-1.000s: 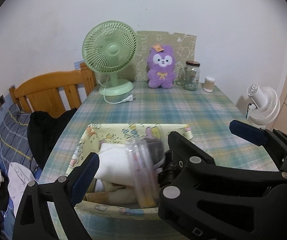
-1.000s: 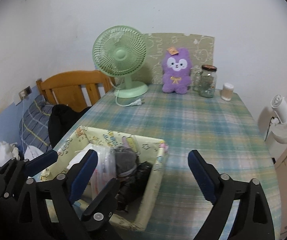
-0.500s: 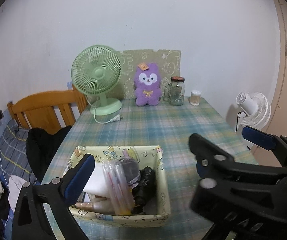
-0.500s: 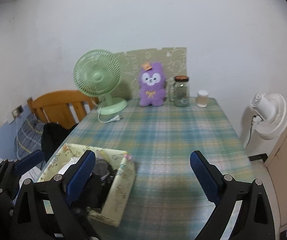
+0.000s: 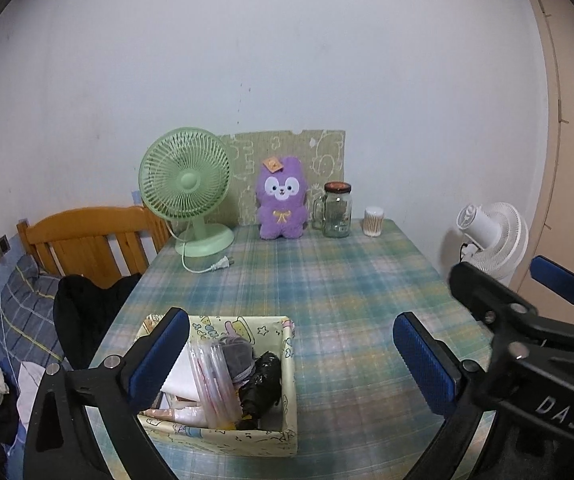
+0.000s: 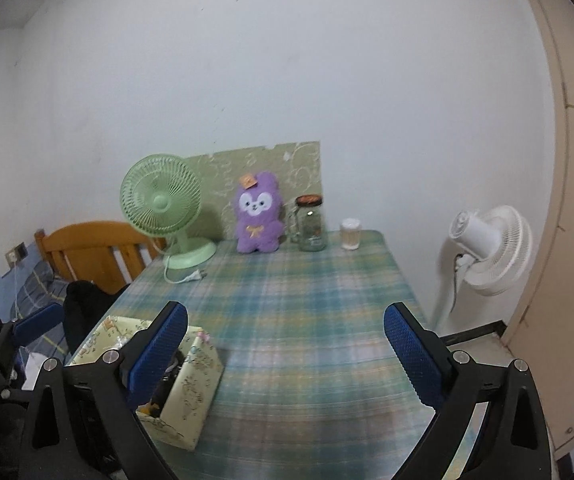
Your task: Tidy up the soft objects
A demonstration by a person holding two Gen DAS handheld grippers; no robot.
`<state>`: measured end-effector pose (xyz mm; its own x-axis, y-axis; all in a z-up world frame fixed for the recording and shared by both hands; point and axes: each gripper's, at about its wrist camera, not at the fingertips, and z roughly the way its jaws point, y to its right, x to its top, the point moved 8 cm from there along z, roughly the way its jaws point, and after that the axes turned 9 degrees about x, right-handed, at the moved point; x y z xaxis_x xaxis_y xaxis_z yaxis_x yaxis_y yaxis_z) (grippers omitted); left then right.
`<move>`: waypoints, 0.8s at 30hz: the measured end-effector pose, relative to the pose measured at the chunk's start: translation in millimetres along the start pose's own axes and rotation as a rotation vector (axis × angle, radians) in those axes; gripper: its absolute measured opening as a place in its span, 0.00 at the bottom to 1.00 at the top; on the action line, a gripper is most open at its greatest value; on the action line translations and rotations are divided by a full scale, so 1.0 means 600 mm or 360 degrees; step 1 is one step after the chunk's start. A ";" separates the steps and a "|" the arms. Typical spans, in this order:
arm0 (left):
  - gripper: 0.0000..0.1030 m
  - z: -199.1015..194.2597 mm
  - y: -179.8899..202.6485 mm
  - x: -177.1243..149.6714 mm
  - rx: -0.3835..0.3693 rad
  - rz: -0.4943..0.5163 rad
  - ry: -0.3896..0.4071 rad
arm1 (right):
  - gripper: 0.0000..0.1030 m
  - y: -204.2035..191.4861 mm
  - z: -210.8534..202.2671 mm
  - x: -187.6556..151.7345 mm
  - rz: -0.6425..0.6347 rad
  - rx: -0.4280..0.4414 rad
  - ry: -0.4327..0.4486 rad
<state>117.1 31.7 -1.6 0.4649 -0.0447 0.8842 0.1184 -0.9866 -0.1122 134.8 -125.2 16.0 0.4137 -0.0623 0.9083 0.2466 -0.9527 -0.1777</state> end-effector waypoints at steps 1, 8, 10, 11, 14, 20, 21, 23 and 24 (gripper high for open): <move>1.00 -0.005 0.001 0.001 0.0002 -0.0001 0.0010 | 0.97 0.005 -0.009 0.001 0.0004 -0.0011 0.0015; 1.00 -0.043 -0.007 0.004 0.0033 -0.0039 0.0050 | 0.97 0.023 -0.058 0.004 0.0013 -0.0064 0.0085; 1.00 -0.052 -0.011 0.002 0.0038 -0.0052 0.0063 | 0.98 0.027 -0.071 0.003 0.0007 -0.0082 0.0099; 1.00 -0.057 -0.013 0.000 0.0037 -0.0052 0.0070 | 0.98 0.028 -0.076 0.003 0.0001 -0.0094 0.0106; 1.00 -0.067 -0.017 -0.003 0.0043 -0.0048 0.0094 | 0.98 0.028 -0.089 -0.001 -0.0002 -0.0113 0.0120; 1.00 -0.074 -0.022 -0.011 0.0035 -0.0059 0.0104 | 0.99 0.024 -0.103 -0.010 -0.0010 -0.0126 0.0125; 1.00 -0.074 -0.022 -0.012 0.0035 -0.0061 0.0105 | 0.99 0.023 -0.104 -0.010 -0.0011 -0.0125 0.0125; 1.00 -0.076 -0.024 -0.013 0.0036 -0.0066 0.0108 | 0.99 0.021 -0.104 -0.010 -0.0015 -0.0126 0.0126; 1.00 -0.077 -0.025 -0.014 0.0037 -0.0068 0.0107 | 0.99 0.020 -0.105 -0.010 -0.0017 -0.0125 0.0125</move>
<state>70.7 39.9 13.5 0.3988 -0.0137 0.9169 0.1578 -0.9839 -0.0833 80.3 -155.1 32.3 0.3407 -0.0722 0.9374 0.1799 -0.9736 -0.1403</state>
